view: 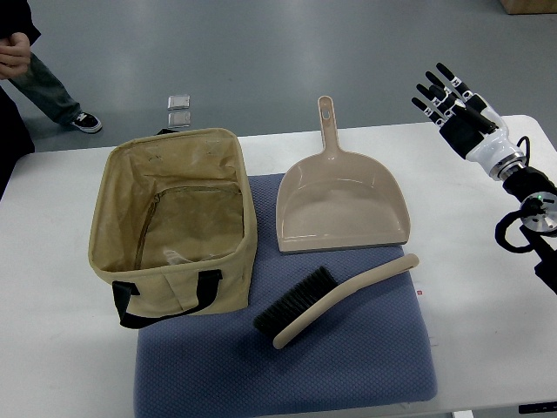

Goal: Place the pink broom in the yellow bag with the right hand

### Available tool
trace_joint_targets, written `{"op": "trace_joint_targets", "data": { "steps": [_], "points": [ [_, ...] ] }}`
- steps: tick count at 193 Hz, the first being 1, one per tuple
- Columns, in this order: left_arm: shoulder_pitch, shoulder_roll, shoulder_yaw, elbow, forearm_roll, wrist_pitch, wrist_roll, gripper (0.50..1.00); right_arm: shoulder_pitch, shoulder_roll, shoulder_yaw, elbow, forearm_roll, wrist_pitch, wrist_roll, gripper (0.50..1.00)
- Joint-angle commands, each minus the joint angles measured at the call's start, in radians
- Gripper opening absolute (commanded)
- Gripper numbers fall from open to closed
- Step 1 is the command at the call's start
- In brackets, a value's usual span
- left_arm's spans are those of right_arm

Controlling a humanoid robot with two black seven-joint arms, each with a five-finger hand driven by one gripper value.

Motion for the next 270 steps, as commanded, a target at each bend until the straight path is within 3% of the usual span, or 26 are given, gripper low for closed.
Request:
{"op": "trace_joint_targets", "data": {
  "steps": [1,270],
  "points": [
    [0.0,0.0,0.0,0.0,0.0,0.0,0.0,1.0,0.0,0.002,-0.002,-0.001,-0.001,0.002,-0.002,0.928],
    [0.0,0.0,0.0,0.0,0.001,0.0,0.0,1.0,0.022,0.018,-0.026,0.002,-0.01,0.023,-0.008,0.928]
  ]
}}
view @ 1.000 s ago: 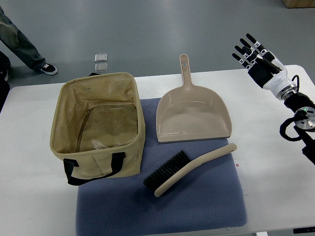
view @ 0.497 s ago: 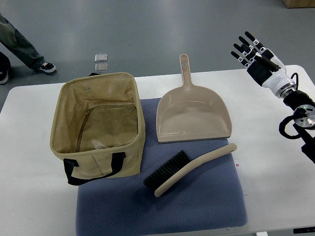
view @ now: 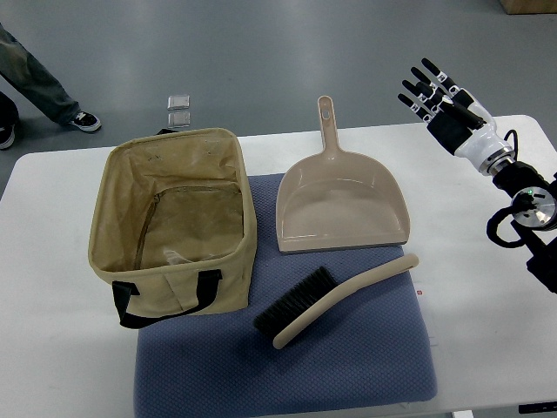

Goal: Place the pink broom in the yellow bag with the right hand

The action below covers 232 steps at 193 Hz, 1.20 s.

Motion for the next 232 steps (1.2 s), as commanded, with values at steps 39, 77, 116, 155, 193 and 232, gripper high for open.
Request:
{"op": "trace_joint_targets", "data": {
  "steps": [39,77,116,155,193,232],
  "points": [
    [0.0,0.0,0.0,0.0,0.0,0.0,0.0,1.0,0.0,-0.009,-0.002,0.003,0.001,0.008,0.0,0.928],
    [0.0,0.0,0.0,0.0,0.001,0.0,0.0,1.0,0.007,-0.019,0.0,0.004,0.001,0.011,0.0,0.928],
    [0.0,0.0,0.0,0.0,0.0,0.0,0.0,1.0,0.007,-0.052,-0.062,0.004,-0.009,0.057,0.006,0.928],
    [0.0,0.0,0.0,0.0,0.0,0.0,0.0,1.0,0.058,-0.163,-0.292,0.106,-0.078,0.06,0.081,0.926],
    [0.0,0.0,0.0,0.0,0.0,0.0,0.0,1.0,0.122,-0.272,-0.461,0.28,-0.384,-0.006,0.222,0.926],
    [0.0,0.0,0.0,-0.001,0.001,0.0,0.0,1.0,0.145,-0.36,-0.576,0.468,-0.694,-0.166,0.301,0.924]
  ]
}}
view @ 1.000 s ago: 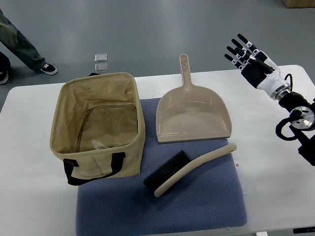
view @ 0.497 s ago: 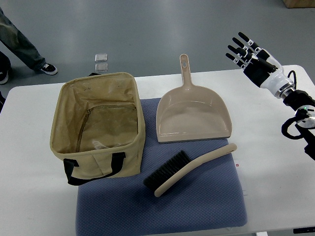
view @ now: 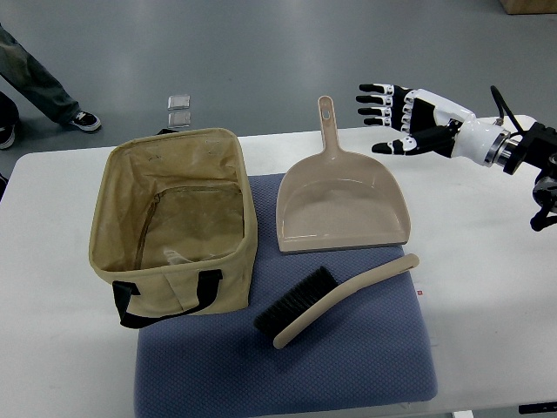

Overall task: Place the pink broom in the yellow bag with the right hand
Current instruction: 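Reach the right hand down to the beige brush handle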

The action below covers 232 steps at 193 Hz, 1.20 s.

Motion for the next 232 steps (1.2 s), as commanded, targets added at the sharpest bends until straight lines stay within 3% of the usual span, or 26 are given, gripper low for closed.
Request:
{"op": "trace_joint_targets", "data": {
  "steps": [1,26,85,117,164,232],
  "points": [
    [0.0,0.0,0.0,0.001,0.0,0.0,0.0,1.0,0.018,-0.054,-0.076,0.107,-0.163,-0.093,0.045,0.924],
    [0.0,0.0,0.0,-0.001,0.0,0.0,0.0,1.0,0.056,-0.112,-0.181,0.227,-0.308,-0.208,0.056,0.926],
    [0.0,0.0,0.0,0.001,0.0,0.0,0.0,1.0,0.084,-0.193,-0.339,0.355,-0.695,-0.36,0.05,0.924],
    [0.0,0.0,0.0,0.001,0.0,0.0,0.0,1.0,0.099,-0.229,-0.419,0.429,-0.733,-0.378,0.031,0.924],
    [0.0,0.0,0.0,-0.001,0.0,0.0,0.0,1.0,0.099,-0.224,-0.47,0.454,-0.818,-0.429,-0.108,0.921],
    [0.0,0.0,0.0,-0.001,0.0,0.0,0.0,1.0,0.096,-0.216,-0.524,0.478,-0.818,-0.463,-0.128,0.889]
  ]
}}
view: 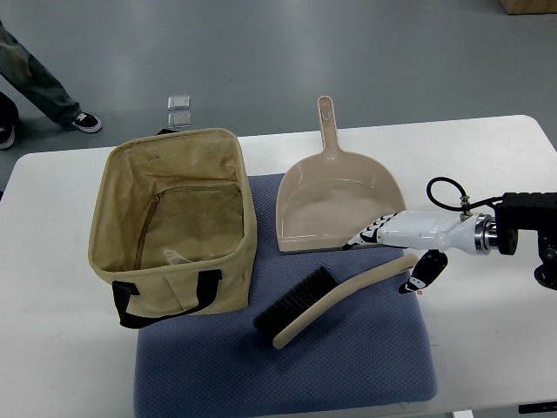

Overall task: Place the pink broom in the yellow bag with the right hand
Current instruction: 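Reach the right hand down to the beige brush handle, then close the right hand around the brush handle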

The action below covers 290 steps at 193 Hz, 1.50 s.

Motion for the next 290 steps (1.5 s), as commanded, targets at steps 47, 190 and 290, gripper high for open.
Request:
{"op": "trace_joint_targets", "data": {
  "steps": [47,190,290],
  "points": [
    [0.0,0.0,0.0,-0.001,0.0,0.0,0.0,1.0,-0.005,0.036,-0.024,0.02,0.0,-0.049,-0.07,0.838],
    [0.0,0.0,0.0,-0.001,0.0,0.0,0.0,1.0,-0.014,0.053,-0.081,0.032,-0.077,-0.129,-0.158,0.74],
    [0.0,0.0,0.0,0.001,0.0,0.0,0.0,1.0,-0.024,0.056,-0.084,0.029,-0.129,-0.17,-0.179,0.5]
  ]
}}
